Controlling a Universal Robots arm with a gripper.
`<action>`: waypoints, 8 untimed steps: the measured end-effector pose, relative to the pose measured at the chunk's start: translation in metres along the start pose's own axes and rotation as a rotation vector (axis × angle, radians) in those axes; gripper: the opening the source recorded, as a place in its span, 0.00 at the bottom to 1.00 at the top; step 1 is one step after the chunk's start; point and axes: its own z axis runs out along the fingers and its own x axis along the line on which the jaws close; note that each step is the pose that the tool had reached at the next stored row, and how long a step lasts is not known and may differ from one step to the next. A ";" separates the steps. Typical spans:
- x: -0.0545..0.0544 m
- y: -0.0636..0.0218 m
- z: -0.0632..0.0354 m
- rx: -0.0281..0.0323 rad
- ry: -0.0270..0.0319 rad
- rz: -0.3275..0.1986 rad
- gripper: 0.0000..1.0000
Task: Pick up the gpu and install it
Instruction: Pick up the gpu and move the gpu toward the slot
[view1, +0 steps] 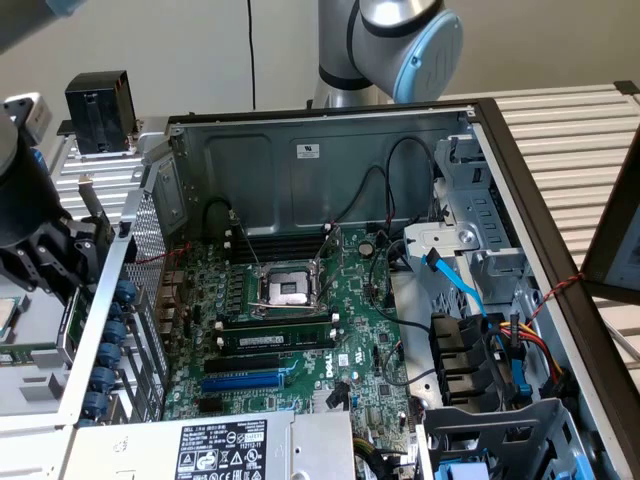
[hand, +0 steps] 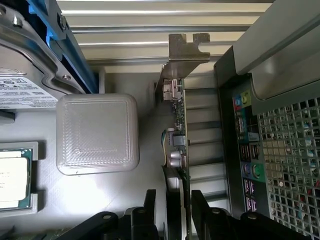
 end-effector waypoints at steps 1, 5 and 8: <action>0.000 0.0009 0.0002 0.0097 0.0005 -0.001 0.41; 0.000 0.0027 0.0008 0.0241 0.0055 -0.003 0.41; -0.001 0.0037 0.0010 0.0268 0.0114 -0.003 0.41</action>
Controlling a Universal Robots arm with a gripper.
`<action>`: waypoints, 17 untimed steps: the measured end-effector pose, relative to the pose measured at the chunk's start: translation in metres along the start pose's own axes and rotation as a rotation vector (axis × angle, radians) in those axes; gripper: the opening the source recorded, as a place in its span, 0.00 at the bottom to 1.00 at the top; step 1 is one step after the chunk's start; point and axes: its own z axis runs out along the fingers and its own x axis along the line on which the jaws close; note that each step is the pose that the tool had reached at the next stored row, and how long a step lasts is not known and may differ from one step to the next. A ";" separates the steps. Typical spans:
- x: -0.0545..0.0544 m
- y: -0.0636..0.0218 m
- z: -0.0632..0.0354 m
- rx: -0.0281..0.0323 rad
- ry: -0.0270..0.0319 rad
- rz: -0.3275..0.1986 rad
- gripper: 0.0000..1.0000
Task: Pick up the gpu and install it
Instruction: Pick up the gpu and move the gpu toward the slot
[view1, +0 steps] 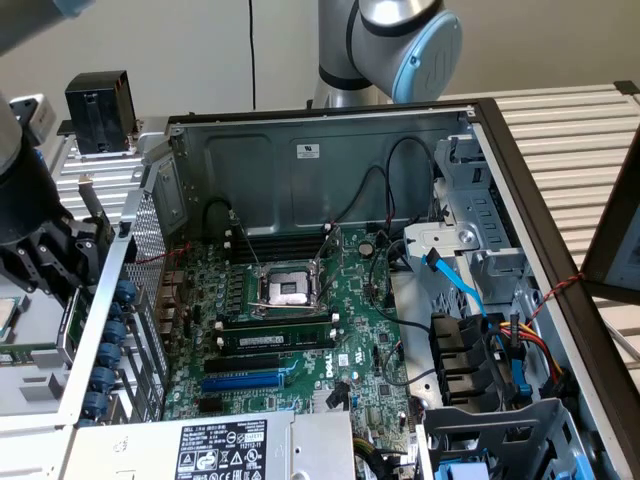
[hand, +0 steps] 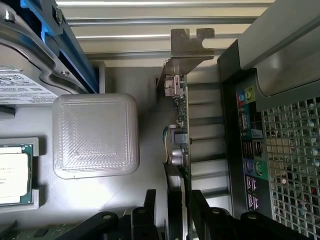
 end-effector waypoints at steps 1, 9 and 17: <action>-0.001 0.0004 0.0002 0.0004 0.0001 0.000 0.41; -0.002 0.0008 0.0022 0.0047 0.0018 -0.001 0.41; -0.002 0.0007 0.0037 0.0051 0.0026 -0.002 0.28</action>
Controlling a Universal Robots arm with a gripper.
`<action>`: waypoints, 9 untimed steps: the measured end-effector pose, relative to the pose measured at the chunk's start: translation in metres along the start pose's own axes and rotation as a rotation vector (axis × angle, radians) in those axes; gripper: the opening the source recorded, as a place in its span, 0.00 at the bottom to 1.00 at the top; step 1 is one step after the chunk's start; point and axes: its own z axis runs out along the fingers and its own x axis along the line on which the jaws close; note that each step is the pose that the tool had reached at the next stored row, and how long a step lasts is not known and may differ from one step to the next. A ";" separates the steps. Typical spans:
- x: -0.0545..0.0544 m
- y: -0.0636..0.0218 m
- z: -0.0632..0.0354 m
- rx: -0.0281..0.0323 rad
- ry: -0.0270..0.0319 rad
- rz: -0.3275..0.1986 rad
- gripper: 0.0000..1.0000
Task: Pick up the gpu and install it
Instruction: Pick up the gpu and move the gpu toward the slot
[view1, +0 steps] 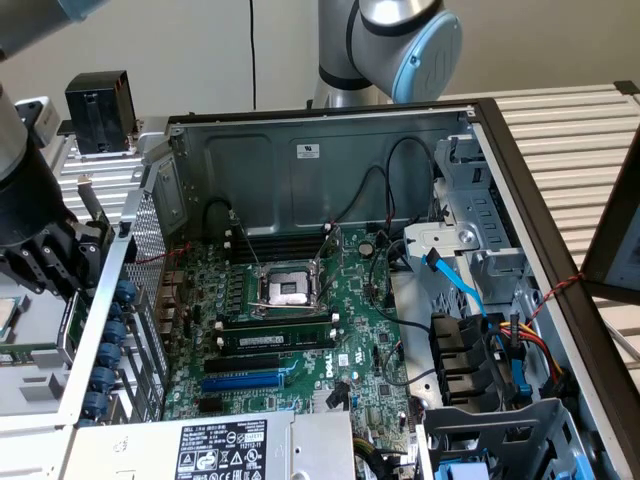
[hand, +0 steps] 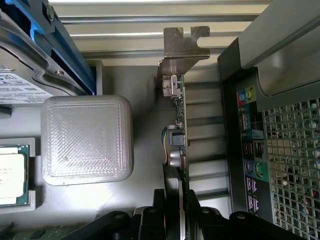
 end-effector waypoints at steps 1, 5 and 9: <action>0.000 0.0000 0.0000 0.0000 0.0006 0.000 0.28; 0.000 0.0000 0.0001 0.0006 0.0060 0.000 0.28; 0.000 -0.0001 0.0001 0.0008 0.0092 0.001 0.28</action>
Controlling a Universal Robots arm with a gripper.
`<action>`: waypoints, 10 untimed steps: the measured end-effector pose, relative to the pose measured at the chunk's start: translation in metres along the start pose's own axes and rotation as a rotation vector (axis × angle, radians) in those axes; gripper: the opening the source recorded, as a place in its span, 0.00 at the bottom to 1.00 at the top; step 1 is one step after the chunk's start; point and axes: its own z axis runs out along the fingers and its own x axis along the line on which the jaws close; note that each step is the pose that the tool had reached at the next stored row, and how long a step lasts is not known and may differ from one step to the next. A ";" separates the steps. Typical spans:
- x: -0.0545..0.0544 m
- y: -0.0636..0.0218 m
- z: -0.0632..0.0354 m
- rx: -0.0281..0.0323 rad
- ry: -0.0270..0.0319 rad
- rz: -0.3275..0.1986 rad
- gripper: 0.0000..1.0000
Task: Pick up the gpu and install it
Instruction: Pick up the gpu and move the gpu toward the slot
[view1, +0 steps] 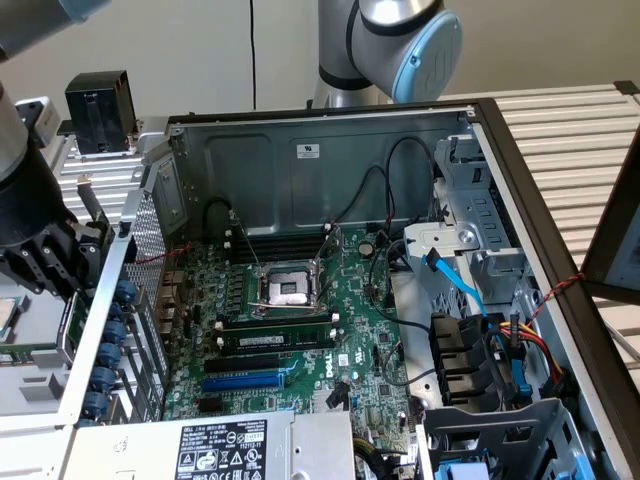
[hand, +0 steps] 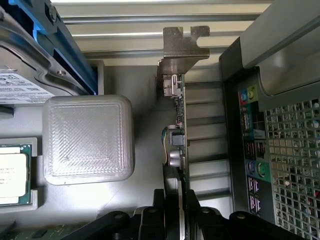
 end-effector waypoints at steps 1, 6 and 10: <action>0.000 0.0000 0.0000 0.0000 0.0003 0.000 0.28; -0.003 0.0000 0.0000 0.0004 0.0032 0.000 0.28; -0.005 -0.0002 0.0002 0.0001 0.0152 0.001 0.28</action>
